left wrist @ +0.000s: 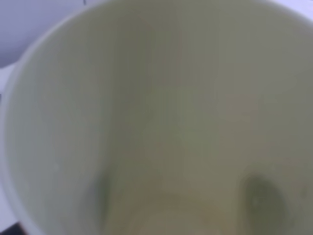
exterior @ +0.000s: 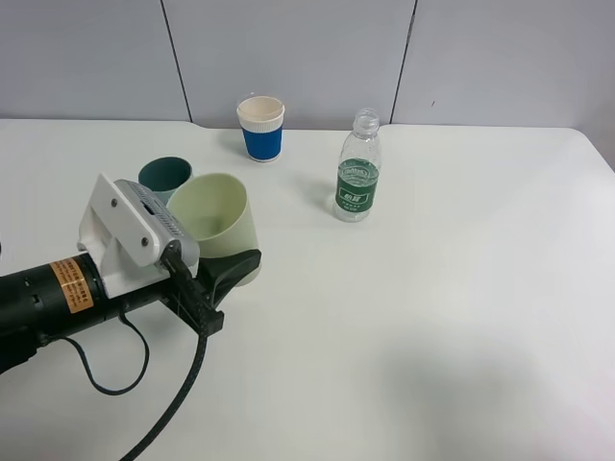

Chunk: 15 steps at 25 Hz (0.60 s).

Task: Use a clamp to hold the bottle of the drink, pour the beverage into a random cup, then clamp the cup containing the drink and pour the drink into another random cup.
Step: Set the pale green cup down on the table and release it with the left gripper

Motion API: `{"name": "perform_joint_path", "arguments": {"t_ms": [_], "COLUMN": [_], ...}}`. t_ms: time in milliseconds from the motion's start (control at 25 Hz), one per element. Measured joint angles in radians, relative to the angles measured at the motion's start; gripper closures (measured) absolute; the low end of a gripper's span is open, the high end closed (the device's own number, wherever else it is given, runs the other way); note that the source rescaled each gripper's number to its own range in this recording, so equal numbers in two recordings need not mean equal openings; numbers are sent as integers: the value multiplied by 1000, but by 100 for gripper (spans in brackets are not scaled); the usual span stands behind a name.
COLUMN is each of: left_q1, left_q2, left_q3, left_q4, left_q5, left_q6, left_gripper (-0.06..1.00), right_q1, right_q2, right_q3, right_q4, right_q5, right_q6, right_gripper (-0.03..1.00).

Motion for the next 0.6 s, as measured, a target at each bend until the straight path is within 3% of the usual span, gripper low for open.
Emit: {"name": "perform_joint_path", "arguments": {"t_ms": [600], "left_q1": [88], "left_q2": [164], "left_q3": [-71], "left_q4": [-27], "left_q5": [8], "left_q6": [19], "left_gripper": [89], "right_q1": [0], "right_q2": [0], "right_q3": [0], "right_q4": [0], "right_q5": [0], "right_q6": [0], "right_gripper": [-3]}}
